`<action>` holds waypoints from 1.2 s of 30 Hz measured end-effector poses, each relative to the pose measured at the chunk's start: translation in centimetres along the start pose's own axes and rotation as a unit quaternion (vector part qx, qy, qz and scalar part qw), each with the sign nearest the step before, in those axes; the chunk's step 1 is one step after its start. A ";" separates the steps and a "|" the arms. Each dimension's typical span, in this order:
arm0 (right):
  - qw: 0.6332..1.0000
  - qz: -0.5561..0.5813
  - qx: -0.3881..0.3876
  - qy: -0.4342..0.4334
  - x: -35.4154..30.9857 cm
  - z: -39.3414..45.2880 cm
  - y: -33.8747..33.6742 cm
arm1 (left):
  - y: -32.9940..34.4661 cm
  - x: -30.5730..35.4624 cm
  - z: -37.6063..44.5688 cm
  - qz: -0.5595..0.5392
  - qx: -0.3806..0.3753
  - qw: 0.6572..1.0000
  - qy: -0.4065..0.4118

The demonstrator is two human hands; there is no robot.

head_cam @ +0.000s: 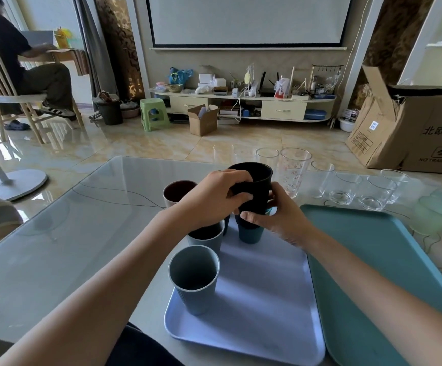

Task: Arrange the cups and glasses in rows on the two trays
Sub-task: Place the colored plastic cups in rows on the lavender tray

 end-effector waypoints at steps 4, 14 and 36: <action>0.999 0.027 0.030 0.015 1.3 -1.3 -0.7 | -1.1 -1.3 -0.6 -0.133 0.014 0.988 -0.072; 0.998 0.038 0.041 0.027 5.4 -5.5 0.1 | -1.0 -7.5 -3.0 0.144 -0.115 0.949 -0.256; 0.997 -0.006 0.020 0.069 10.1 -3.9 3.4 | 1.2 -9.9 -3.8 0.070 -0.198 0.920 -0.331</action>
Point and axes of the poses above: each hand's wrist, its own z-axis towards the middle knuckle, its own y-axis out of the palm, x = y × z, the point moved 5 cm from there along z, towards the middle knuckle, and after that the axes turned 11 degrees about y, right-handed, at the moved point
